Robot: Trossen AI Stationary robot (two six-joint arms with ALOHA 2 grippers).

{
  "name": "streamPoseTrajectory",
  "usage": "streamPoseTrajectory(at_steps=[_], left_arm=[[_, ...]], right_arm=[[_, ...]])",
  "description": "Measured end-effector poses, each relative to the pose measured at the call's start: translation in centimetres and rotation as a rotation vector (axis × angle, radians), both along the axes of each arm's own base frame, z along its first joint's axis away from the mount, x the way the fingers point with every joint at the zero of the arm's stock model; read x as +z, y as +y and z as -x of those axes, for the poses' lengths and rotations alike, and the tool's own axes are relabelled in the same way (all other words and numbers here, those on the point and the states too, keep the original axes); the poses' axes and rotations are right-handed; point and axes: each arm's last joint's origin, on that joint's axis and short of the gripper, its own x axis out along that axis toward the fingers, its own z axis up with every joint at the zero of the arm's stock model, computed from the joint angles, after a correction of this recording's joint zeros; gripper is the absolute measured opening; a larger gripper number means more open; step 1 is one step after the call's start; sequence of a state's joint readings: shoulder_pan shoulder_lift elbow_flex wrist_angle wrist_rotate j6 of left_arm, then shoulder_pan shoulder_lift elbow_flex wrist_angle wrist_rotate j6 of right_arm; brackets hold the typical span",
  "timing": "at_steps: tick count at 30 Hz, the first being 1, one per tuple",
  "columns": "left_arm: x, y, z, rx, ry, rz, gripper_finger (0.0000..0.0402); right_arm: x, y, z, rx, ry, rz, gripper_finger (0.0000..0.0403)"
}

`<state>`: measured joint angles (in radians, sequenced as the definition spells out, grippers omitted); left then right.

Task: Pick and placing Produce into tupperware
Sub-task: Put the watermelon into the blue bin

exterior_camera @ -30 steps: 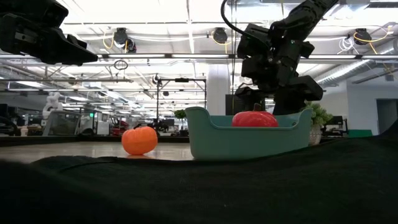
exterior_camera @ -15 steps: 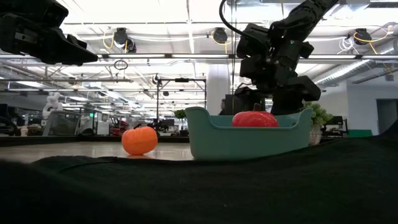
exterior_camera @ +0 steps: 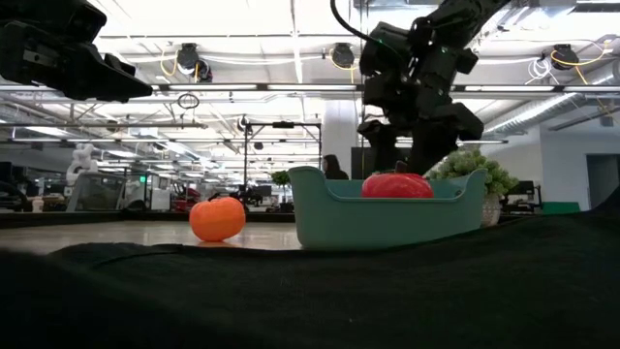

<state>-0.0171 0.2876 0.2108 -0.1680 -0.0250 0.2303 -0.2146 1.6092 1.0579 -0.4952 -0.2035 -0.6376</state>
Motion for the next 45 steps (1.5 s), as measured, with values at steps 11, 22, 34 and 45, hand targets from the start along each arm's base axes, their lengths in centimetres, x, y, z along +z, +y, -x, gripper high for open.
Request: streamPoseTrajectory(at_steps=[11, 22, 34, 45], left_arm=[[0.0, 0.0, 0.0, 0.0, 0.0, 0.0, 0.0026], [0.0, 0.0, 0.0, 0.0, 0.0, 0.0, 0.0026], [0.0, 0.0, 0.0, 0.0, 0.0, 0.0, 0.0026], [0.0, 0.0, 0.0, 0.0, -0.001, -0.001, 0.0026]], right_arm=[[2.2, -0.2, -1.1, -0.02, -0.041, -0.003, 0.0277], [2.4, -0.2, -1.0, -0.04, -0.029, -0.016, 0.0277], [3.8, 0.1, -1.2, -0.039, -0.133, -0.04, 0.0277], [6.9, 1.8, -0.3, -0.047, -0.249, -0.097, 0.0276]])
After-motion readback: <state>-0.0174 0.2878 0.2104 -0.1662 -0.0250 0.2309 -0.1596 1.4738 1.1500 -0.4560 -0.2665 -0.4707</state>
